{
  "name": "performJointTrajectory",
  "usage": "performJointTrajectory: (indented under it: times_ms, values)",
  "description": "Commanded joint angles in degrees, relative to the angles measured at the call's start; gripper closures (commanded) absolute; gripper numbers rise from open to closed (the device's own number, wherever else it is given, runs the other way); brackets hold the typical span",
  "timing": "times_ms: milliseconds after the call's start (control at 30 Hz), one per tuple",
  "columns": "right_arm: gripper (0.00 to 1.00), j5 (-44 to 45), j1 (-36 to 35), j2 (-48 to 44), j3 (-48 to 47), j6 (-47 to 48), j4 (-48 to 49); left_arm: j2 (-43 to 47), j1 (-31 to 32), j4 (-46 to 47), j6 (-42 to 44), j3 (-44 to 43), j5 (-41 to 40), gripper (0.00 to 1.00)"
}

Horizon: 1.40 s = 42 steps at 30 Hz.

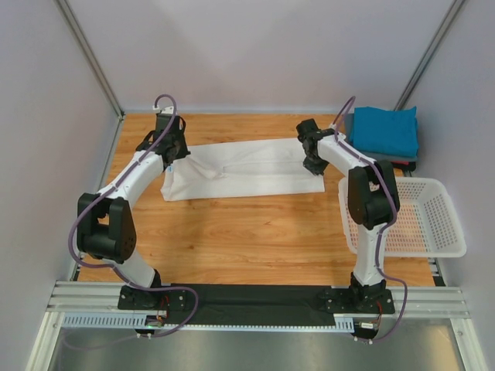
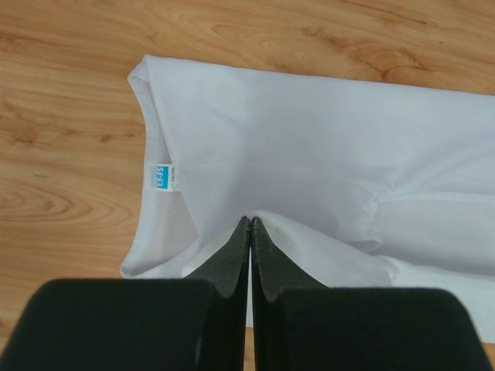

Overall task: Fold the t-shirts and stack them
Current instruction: Fold the tshirt

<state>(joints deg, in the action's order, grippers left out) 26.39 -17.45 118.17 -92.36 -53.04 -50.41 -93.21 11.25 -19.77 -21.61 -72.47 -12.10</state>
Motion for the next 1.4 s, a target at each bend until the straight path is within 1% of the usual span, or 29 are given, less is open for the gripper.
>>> performJointTrajectory:
  times_ms: [0, 133, 300, 733, 1067, 1367]
  values:
    - [1.0, 1.2, 0.8, 1.4, -2.9, 0.6, 0.6, -1.0, 0.2, 3.3, 2.0, -3.2, -0.3, 1.0]
    - [0.99, 1.0, 1.1, 1.8, -2.9, 0.7, 0.6, -2.3, 0.2, 3.6, 2.4, -4.8, -1.8, 1.0]
    - [1.0, 0.7, 1.1, 2.3, -2.9, 0.6, 0.6, -3.9, 0.3, 3.9, 2.8, -6.8, -0.7, 1.0]
    - [1.0, 0.6, 1.5, 3.2, -3.7, 1.1, 0.9, -6.9, 0.4, 3.9, 3.4, -7.8, -0.6, 1.0]
    - [0.99, 0.8, 1.6, 4.3, -4.7, 1.4, 1.3, -9.7, 0.4, 3.6, 3.1, -7.9, -3.3, 1.0]
    - [1.0, 0.8, 1.8, 4.3, -6.3, 1.7, 0.9, -9.4, 0.4, 3.7, 3.0, -8.3, -5.8, 1.0]
